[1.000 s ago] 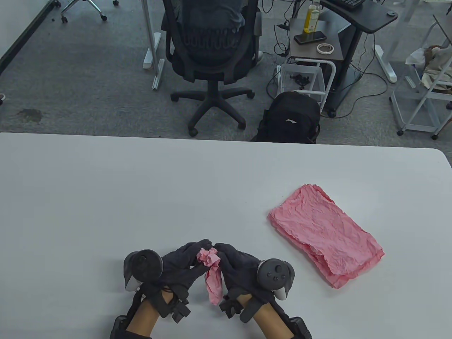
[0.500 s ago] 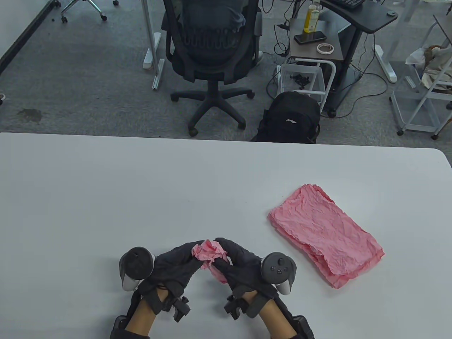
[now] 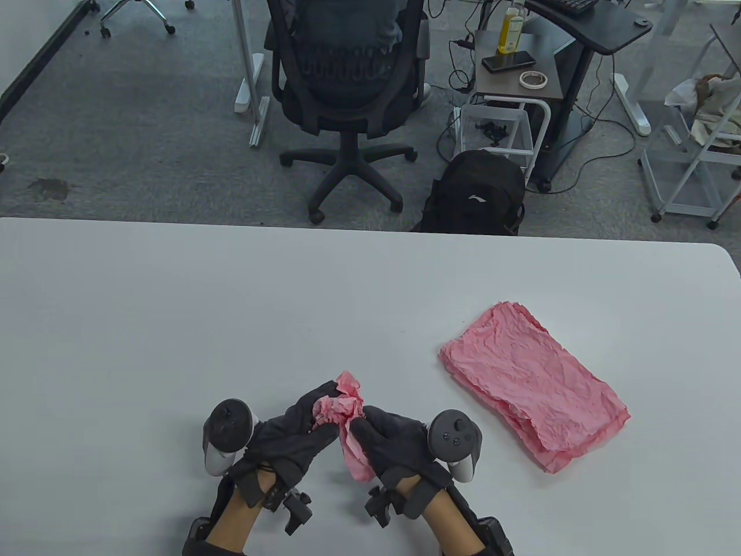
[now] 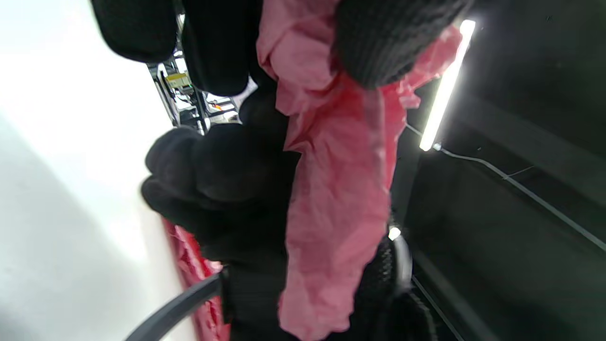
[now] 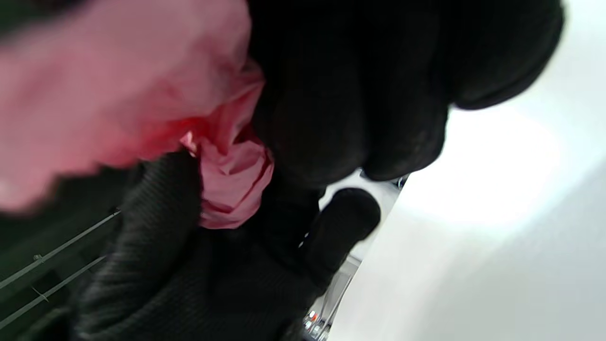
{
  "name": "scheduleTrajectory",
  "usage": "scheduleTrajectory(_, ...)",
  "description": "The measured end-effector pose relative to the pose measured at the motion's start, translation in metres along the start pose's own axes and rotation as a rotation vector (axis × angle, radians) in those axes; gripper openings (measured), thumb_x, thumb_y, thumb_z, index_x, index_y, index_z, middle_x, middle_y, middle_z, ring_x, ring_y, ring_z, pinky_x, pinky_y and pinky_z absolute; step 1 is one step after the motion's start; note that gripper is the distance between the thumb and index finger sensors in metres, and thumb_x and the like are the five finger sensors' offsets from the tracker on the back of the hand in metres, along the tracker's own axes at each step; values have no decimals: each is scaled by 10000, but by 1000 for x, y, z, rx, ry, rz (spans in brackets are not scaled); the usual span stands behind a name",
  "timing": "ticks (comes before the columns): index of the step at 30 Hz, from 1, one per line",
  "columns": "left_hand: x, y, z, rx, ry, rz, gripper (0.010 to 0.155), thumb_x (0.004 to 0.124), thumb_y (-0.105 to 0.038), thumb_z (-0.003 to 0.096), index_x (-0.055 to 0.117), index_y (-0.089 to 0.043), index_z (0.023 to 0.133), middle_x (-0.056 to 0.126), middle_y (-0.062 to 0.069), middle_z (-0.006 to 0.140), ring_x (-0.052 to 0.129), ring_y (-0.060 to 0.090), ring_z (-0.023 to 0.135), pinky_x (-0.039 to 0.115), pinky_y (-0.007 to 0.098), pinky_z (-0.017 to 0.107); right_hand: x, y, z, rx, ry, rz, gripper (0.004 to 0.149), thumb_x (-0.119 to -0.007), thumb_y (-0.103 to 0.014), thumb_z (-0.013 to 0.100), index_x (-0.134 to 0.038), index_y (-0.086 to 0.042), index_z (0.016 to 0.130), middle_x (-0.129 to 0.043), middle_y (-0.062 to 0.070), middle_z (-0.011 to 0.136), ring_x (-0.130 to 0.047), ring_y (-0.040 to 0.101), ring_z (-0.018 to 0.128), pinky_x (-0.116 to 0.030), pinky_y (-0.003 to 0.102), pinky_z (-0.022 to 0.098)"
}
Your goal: Flatten crumpled papers and stack
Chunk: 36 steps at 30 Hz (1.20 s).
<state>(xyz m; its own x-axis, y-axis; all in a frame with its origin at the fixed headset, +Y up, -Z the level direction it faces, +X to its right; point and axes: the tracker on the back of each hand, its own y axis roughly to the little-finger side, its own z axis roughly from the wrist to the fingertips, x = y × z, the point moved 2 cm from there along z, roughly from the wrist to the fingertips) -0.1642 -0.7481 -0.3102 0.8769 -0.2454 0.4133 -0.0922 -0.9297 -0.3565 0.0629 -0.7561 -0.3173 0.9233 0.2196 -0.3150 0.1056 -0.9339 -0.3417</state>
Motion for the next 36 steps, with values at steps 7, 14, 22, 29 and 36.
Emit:
scheduleTrajectory(7,0,7,1,10,50,-203,575,765,-349,528,632,-343,1087,766,-29,1073,847,295,892,680,535,702,-4,9,2,-41,-72,286,481,-728,-416,521,-871,-17,748,-1025,83,523,-999,375,516,-768,574,436)
scheduleTrajectory(14,-8,0,-5,-92,-140,307,662,819,-514,506,645,-200,1062,827,92,873,923,286,690,737,530,576,1,-5,-5,16,118,-89,643,-774,-456,492,-707,4,936,-899,222,764,-833,517,704,-652,656,505)
scheduleTrajectory(22,6,2,-1,-46,-18,106,637,642,-568,536,625,-249,1086,795,94,832,861,271,629,695,543,607,-13,-6,-3,-20,-52,-152,661,-829,-446,485,-633,-64,988,-827,201,864,-792,502,767,-646,645,528)
scheduleTrajectory(29,-4,3,-6,-114,-142,154,751,761,-596,499,595,-162,1089,840,130,827,911,334,625,723,569,580,-4,4,-2,-44,9,162,562,-864,-332,478,-713,-95,965,-909,164,757,-868,453,697,-688,612,510)
scheduleTrajectory(36,-2,-24,-11,-92,-314,538,679,807,-518,485,602,-161,1025,813,83,823,895,306,629,721,553,586,-5,3,-3,-50,29,69,557,-884,-286,466,-736,-9,926,-932,205,725,-867,490,676,-667,643,503)
